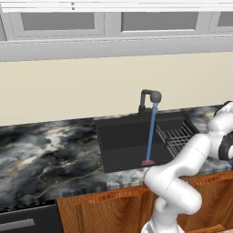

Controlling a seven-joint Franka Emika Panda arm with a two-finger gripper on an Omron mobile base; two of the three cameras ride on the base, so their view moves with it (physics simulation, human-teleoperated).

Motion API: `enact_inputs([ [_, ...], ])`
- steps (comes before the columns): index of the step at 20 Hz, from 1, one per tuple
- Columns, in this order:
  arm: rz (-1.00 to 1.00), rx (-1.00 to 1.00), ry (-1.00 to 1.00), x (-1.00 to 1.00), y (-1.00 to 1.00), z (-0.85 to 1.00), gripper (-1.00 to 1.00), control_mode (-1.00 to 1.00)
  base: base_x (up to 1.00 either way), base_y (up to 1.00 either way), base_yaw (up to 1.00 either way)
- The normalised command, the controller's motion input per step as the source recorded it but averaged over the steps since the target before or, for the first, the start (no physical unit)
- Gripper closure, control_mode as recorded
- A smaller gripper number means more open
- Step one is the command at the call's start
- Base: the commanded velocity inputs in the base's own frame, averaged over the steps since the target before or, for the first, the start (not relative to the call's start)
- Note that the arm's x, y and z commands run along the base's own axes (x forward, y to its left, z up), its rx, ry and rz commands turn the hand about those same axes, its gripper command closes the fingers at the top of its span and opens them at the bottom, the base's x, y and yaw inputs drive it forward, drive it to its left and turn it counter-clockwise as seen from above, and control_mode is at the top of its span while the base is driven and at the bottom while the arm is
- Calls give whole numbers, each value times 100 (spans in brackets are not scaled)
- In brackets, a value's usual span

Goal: Soak the sponge with water for a few seconds and then drop it inside the sink.

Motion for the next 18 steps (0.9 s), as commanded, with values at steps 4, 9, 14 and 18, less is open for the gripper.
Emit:
enact_inputs([
  [4,0,2,2,-1,0,-5,-100,-100,0,0,0],
  [9,0,0,0,0,0,0,-100,-100,0,0,0],
  [14,0,0,0,0,0,0,100,-100,0,0,0],
  [18,0,0,1,0,0,0,100,-100,0,0,0],
])
